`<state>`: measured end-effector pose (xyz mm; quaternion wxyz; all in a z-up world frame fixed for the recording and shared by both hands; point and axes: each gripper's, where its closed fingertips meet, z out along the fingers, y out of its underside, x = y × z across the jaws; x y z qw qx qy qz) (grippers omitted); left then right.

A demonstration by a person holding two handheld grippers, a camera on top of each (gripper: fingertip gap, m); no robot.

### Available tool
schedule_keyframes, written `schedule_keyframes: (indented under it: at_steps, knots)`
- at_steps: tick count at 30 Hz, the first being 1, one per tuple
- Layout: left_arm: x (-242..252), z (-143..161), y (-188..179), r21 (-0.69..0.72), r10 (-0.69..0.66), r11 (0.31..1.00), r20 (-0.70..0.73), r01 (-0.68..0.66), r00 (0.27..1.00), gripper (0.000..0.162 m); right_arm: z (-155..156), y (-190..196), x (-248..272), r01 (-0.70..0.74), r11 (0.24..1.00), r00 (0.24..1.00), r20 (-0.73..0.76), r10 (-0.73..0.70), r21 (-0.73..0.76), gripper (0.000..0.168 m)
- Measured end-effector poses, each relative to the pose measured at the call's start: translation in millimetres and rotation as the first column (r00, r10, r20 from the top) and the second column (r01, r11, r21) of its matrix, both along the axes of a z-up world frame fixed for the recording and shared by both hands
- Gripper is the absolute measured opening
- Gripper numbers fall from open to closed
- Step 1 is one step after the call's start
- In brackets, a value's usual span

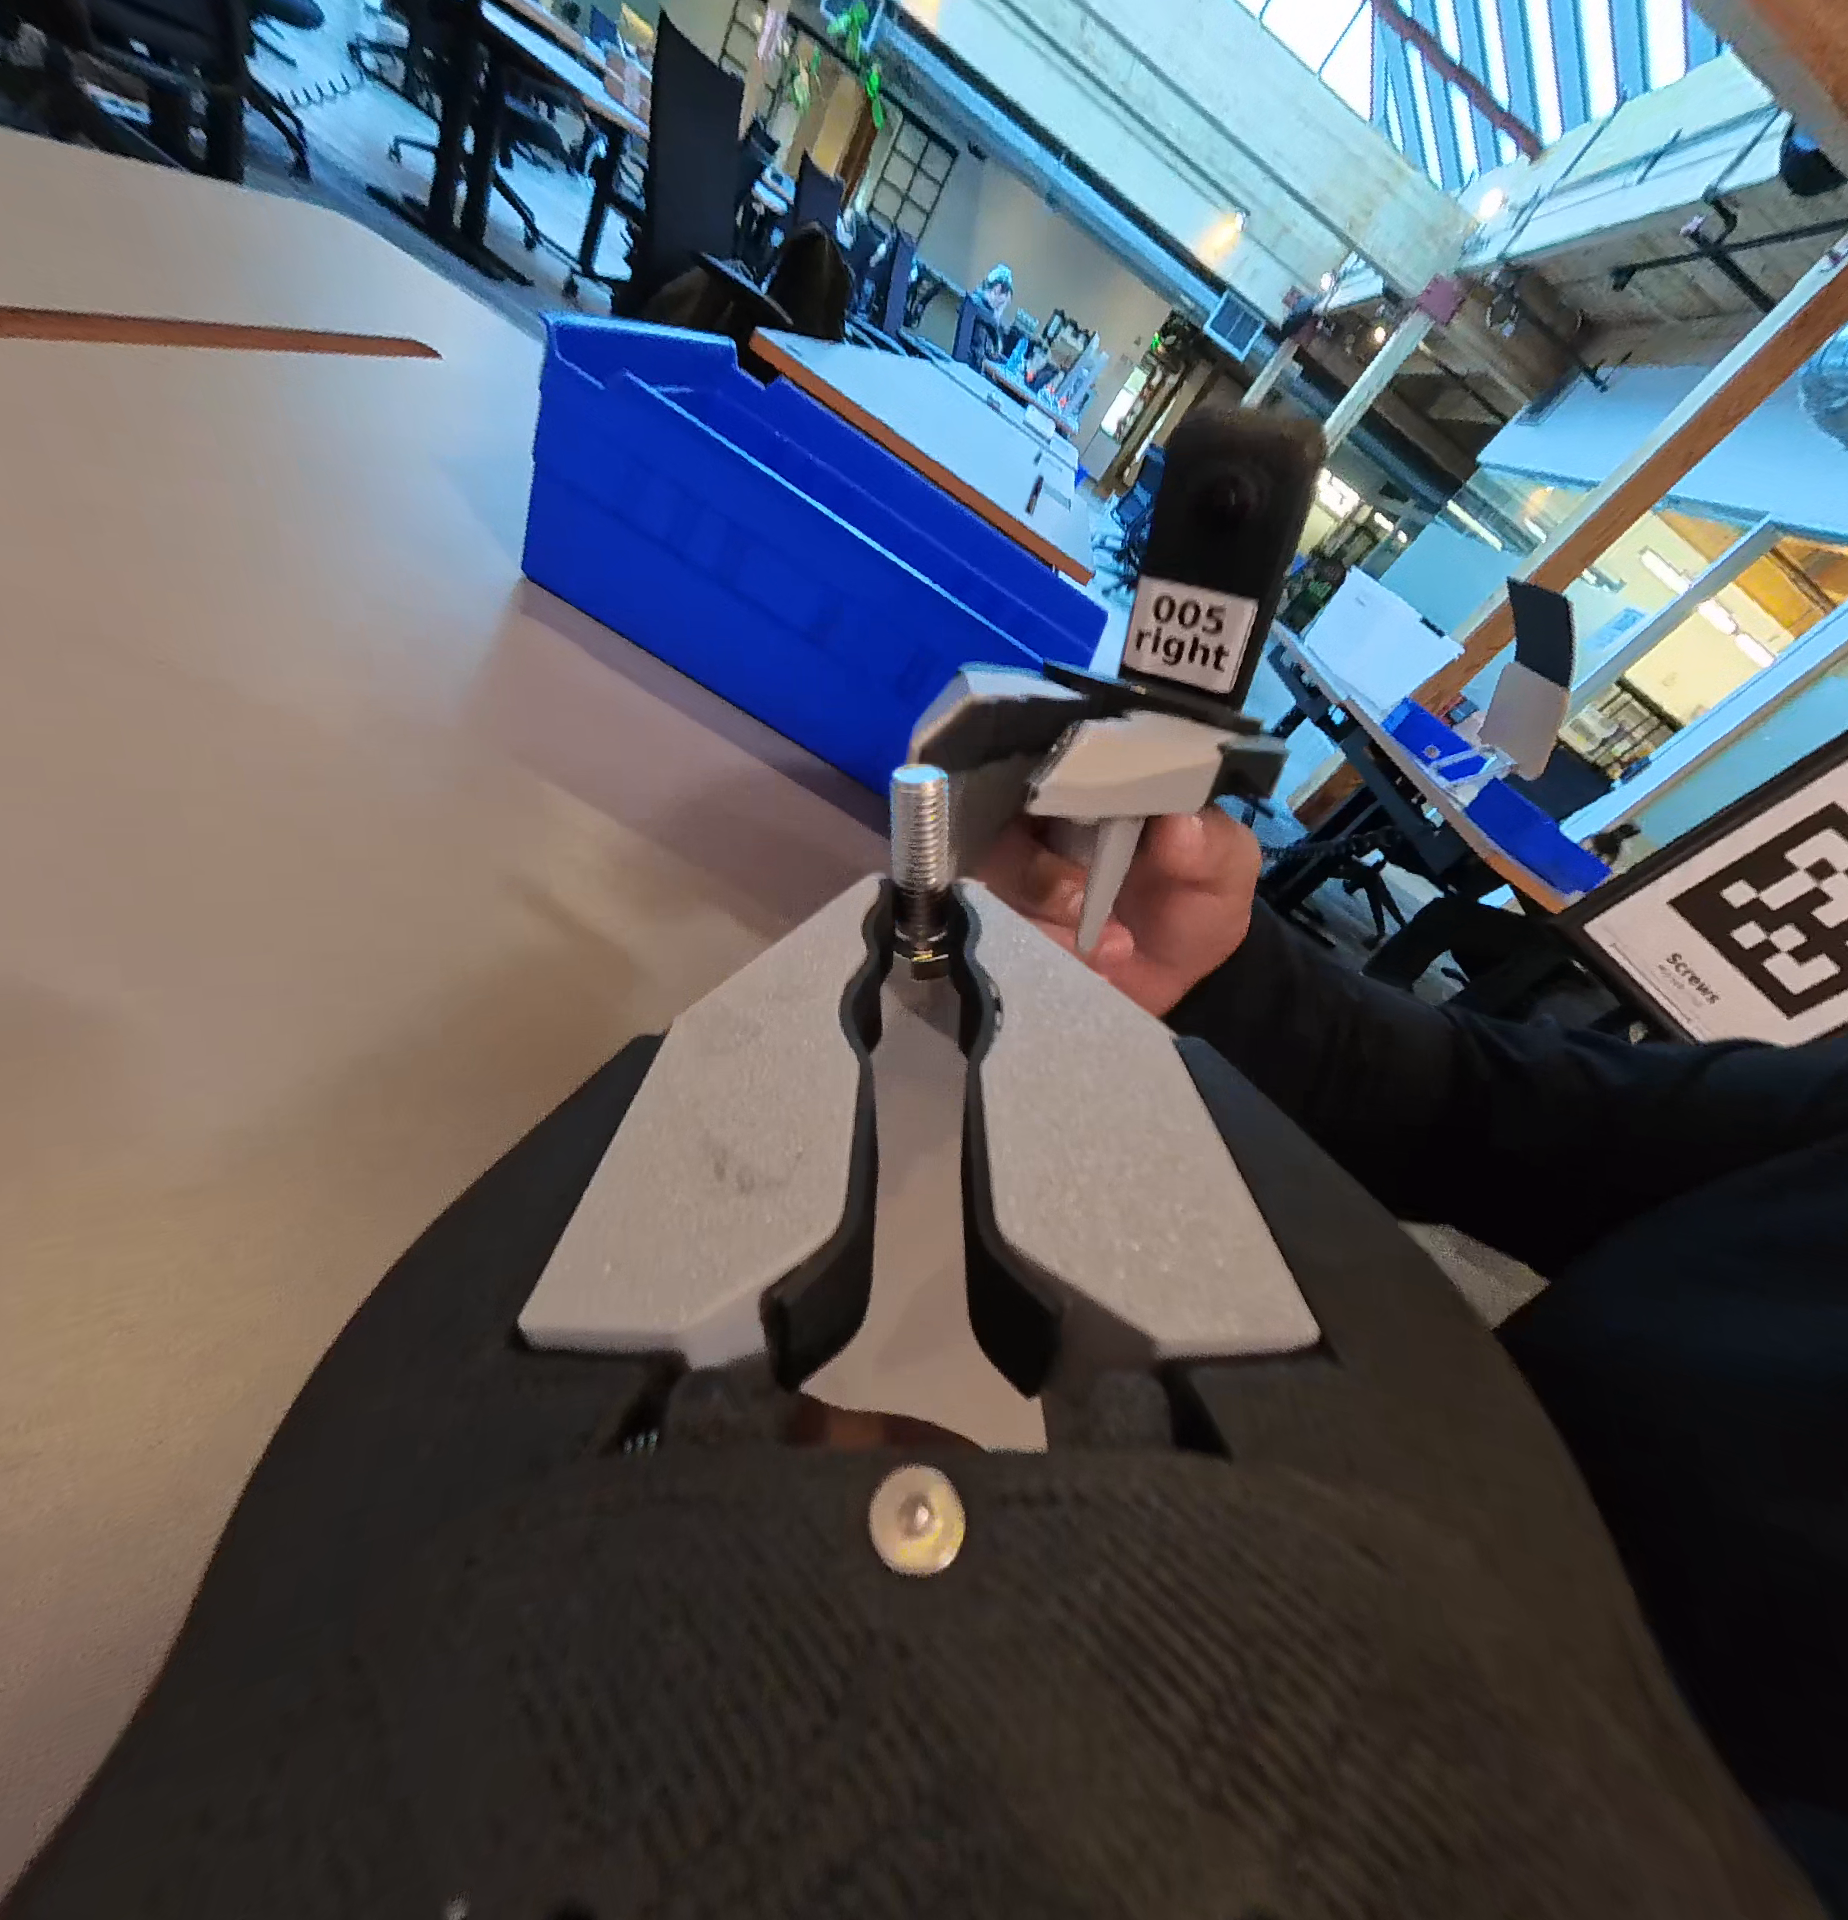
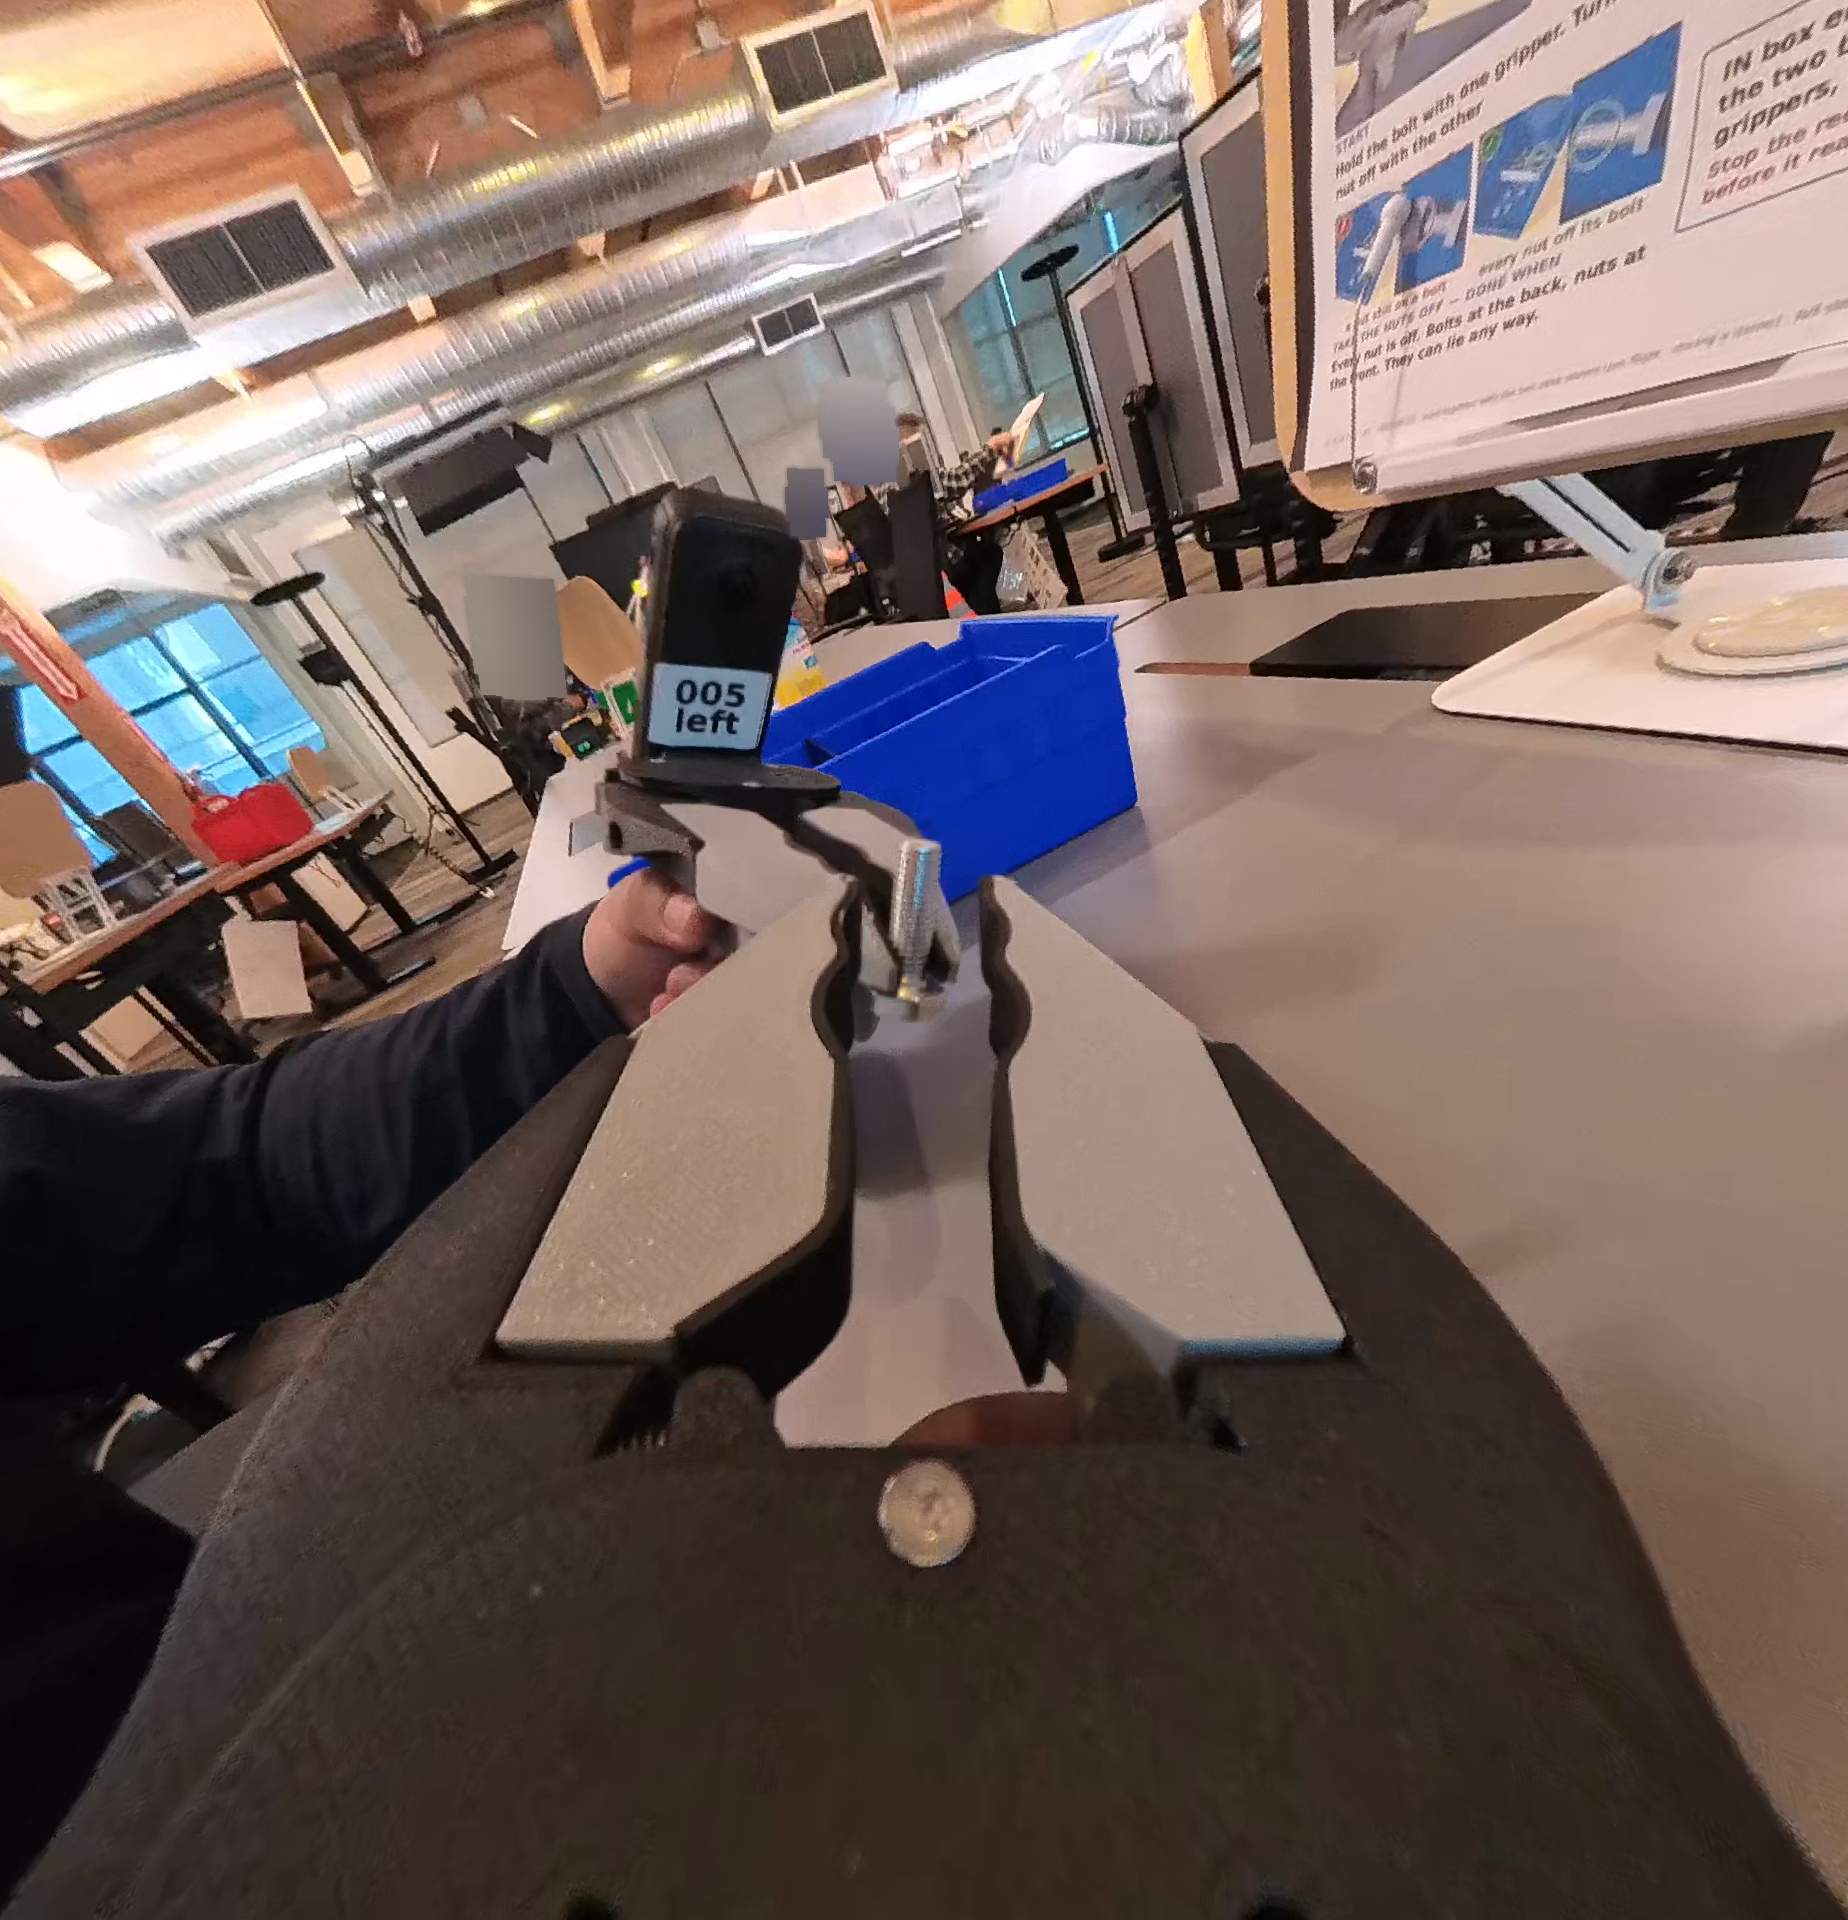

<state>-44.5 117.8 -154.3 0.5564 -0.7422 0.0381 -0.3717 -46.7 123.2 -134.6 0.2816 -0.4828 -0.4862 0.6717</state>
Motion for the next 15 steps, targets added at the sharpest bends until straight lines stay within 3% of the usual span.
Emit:
schedule_keyframes:
  at_steps: [5,9,15]
  knots:
    - [16.7,-13.0,-1.0,-0.032,-0.048,0.998,-0.088,0.046,0.995,0.007,-12.8,-8.0,-7.2,-0.023,1.000,0.998,0.066,0.022,0.019,0.024]
    - [19.8,-15.1,-0.7,-0.038,-0.048,0.998,-0.116,0.044,0.992,0.007,-15.6,-12.0,-6.9,-0.059,0.998,0.995,0.080,0.059,-0.002,0.007]
    - [15.2,-13.4,1.0,-0.032,-0.032,0.999,-0.090,0.029,0.995,0.008,-15.1,-7.8,-5.9,-0.063,0.997,0.994,0.083,0.068,-0.051,0.007]
